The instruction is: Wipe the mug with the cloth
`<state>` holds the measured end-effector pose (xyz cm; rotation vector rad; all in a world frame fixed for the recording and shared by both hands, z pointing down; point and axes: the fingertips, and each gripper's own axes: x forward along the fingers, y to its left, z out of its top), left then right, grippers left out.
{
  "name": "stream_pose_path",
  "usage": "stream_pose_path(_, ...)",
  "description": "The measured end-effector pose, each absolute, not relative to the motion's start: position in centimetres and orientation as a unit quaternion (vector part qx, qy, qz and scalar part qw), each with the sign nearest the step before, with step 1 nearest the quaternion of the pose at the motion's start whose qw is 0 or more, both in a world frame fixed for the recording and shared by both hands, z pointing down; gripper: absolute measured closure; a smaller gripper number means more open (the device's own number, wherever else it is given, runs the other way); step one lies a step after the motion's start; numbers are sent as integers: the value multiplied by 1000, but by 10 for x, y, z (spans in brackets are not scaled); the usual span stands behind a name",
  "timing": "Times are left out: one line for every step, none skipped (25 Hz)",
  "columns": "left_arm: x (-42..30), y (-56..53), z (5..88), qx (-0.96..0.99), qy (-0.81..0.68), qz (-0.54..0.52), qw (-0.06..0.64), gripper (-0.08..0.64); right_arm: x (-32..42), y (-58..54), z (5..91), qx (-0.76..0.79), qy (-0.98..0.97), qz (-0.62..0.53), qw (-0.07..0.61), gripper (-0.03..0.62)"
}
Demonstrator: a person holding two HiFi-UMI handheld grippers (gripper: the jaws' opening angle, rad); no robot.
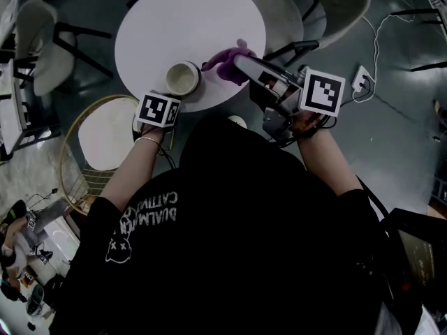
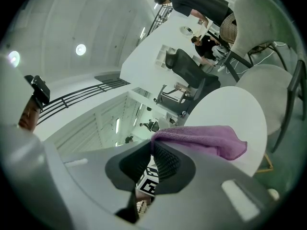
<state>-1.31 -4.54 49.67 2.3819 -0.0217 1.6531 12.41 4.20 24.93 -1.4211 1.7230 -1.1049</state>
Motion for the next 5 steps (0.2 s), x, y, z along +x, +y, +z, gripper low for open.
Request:
stream_pose_path(-13, -45, 497, 816, -7, 566, 121, 491, 124, 42, 249, -540, 655, -420, 319, 565)
stream_pose_path(-13, -45, 497, 816, -7, 566, 121, 491, 124, 42, 249, -540, 655, -420, 320, 565)
stream_pose_path(-13, -45, 497, 816, -7, 565, 120, 491, 124, 41, 249, -540, 655, -420, 320, 565)
stream_pose_path(-14, -45, 497, 816, -6, 565, 120, 491, 124, 41, 249, -540, 656, -420, 320, 565)
stream_pose_path(-14, -45, 497, 816, -6, 565, 120, 491, 123, 41, 249, -540, 656, -420, 320, 565)
